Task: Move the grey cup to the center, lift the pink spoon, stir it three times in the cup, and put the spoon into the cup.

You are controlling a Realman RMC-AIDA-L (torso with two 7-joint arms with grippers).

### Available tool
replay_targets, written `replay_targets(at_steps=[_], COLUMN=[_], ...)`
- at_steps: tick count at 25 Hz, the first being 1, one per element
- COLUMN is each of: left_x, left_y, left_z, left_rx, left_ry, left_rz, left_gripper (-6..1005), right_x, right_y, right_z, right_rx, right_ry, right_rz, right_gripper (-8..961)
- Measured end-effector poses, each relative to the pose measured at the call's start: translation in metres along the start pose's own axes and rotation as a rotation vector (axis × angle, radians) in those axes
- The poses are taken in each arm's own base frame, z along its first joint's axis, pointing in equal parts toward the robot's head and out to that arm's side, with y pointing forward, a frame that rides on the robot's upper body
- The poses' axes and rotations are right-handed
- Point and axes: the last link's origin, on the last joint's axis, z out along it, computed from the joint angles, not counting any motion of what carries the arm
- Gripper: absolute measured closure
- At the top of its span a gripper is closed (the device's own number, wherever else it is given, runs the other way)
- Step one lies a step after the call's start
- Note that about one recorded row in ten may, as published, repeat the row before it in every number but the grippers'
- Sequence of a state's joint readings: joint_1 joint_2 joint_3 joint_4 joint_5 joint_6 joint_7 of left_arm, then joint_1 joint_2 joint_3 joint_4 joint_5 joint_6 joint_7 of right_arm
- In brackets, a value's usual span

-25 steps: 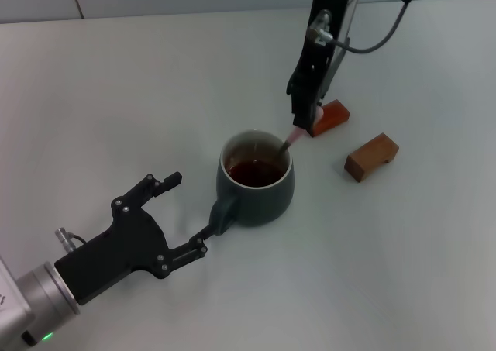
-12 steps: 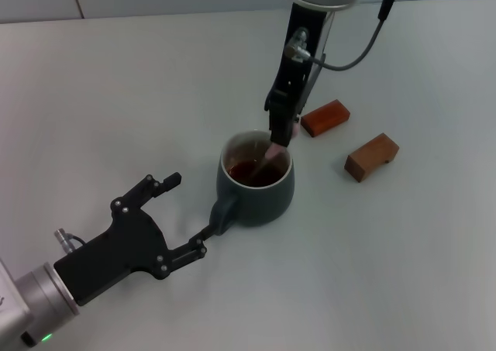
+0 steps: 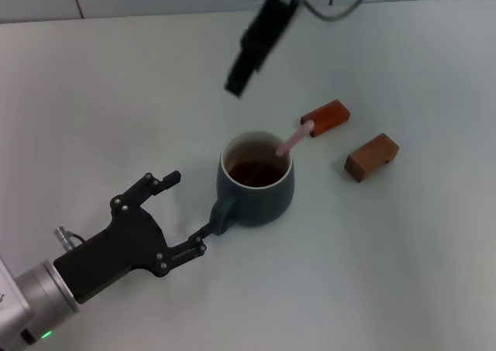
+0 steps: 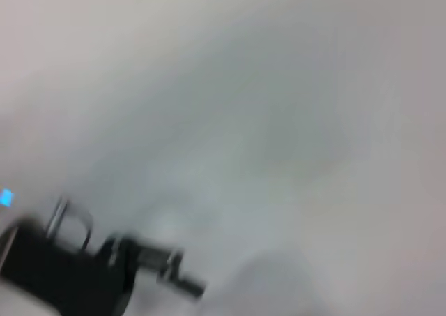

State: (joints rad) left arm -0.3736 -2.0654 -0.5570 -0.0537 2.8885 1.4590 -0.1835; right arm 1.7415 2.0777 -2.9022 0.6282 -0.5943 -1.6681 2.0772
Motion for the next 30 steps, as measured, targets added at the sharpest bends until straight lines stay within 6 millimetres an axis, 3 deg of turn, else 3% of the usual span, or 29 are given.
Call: replay_targets(at_steps=[5,7,8,12,15,19,23,27,30], left_x=[0.0,-0.001,-0.001,-0.001,-0.001,0.0,0.0,0.001,0.002], left_y=[0.0,-0.001,-0.001,-0.003,-0.003,-0.006,-0.009,-0.01,-0.008], left_z=[-0.001,-0.001,-0.001,-0.001,-0.001,0.0,-0.001,-0.001,0.002], left_rx=[0.004,0.006,0.006,0.01,0.012,0.025,0.045,0.035,0.001], left_ry=[-0.002,-0.003,-0.003,-0.005,-0.006,-0.002,-0.004,-0.001,0.003], left_rz=[-0.001,-0.001,-0.001,0.0,0.001,0.001,-0.001,-0.015,-0.029], left_gripper=[163,163,163,163,163,163,163,163,163], right_x=[-0.006,0.007,0.007,0.054,0.102,0.179,0.257,0.293,0.305], right_y=[-0.016,-0.024,-0.024,-0.027,-0.027,-0.025,-0.021,-0.004,0.002], right_z=[-0.042,-0.075,-0.075,-0.108,-0.112,-0.088,-0.023,0.041,0.071], right_rx=[0.081,0.114,0.114,0.092,0.059,0.035,0.051,0.097,0.077], right_ry=[-0.243,-0.472,-0.472,-0.807,-0.993,-1.19,-1.347,-1.287,-1.179], right_rz=[-0.057,-0.105,-0.105,-0.154,-0.201,-0.254,-0.239,-0.251,-0.217], right_gripper=[310,273,254,180,161,161,160,160,160])
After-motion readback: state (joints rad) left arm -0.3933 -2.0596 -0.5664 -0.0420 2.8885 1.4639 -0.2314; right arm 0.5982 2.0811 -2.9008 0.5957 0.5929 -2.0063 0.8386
